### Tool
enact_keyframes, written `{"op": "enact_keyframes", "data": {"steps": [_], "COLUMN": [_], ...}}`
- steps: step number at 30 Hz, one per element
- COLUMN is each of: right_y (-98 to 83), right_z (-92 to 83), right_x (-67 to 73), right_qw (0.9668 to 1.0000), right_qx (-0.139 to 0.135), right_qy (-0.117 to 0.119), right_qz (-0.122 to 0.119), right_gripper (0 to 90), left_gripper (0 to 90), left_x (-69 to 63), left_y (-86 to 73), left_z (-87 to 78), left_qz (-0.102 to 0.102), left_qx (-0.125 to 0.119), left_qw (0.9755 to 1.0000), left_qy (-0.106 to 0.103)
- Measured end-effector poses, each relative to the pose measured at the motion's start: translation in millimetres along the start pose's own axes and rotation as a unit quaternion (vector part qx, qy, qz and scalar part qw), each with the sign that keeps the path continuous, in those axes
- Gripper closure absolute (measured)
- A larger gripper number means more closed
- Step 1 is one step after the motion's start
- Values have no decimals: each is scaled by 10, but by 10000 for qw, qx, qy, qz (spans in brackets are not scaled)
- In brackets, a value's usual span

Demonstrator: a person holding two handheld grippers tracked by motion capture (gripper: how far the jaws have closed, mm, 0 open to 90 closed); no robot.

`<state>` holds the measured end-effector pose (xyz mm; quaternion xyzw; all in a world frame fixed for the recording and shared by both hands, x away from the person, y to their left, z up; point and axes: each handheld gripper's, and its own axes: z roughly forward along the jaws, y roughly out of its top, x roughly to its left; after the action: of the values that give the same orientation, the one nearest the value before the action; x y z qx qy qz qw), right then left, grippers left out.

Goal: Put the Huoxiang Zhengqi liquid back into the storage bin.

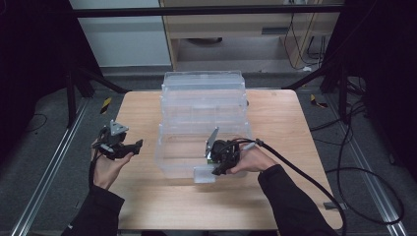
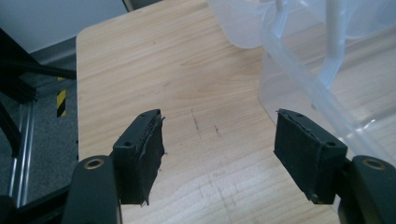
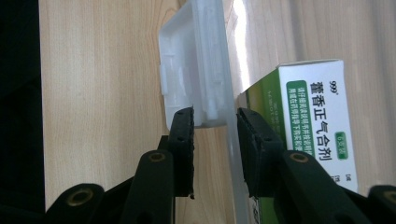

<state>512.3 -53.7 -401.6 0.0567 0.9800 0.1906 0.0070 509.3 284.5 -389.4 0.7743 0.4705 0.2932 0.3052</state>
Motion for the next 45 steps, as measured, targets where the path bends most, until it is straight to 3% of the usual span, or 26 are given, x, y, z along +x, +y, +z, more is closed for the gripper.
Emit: {"op": "enact_keyframes", "data": {"steps": [9, 23, 27, 32, 38, 45], "right_y": [0, -1, 1, 0, 1, -1], "right_z": [0, 1, 0, 2, 1, 0], "right_x": [4, 4, 1, 4, 6, 9], "right_qw": [10000, 10000, 10000, 10000, 10000, 10000], "right_qx": [7, 2, 15, 7, 16, 11], "right_qy": [-7, -19, 2, -17, -19, -15], "right_qz": [-8, -36, -27, -52, -40, -36], "right_gripper": [679, 679, 679, 680, 679, 679], "left_gripper": [323, 327, 329, 336, 333, 329], "left_x": [-34, -103, -115, -132, -182, -258], "left_y": [337, 783, 896, 996, 1092, 1194], "left_z": [-40, -125, -133, -126, -124, -110], "left_qz": [359, 999, 1091, 1172, 1396, 1744], "left_qx": [-90, -111, -148, -139, -198, -175], "left_qw": [9993, 9944, 9926, 9915, 9878, 9814], "left_qy": [-41, -328, -513, -543, -667, -788]}}
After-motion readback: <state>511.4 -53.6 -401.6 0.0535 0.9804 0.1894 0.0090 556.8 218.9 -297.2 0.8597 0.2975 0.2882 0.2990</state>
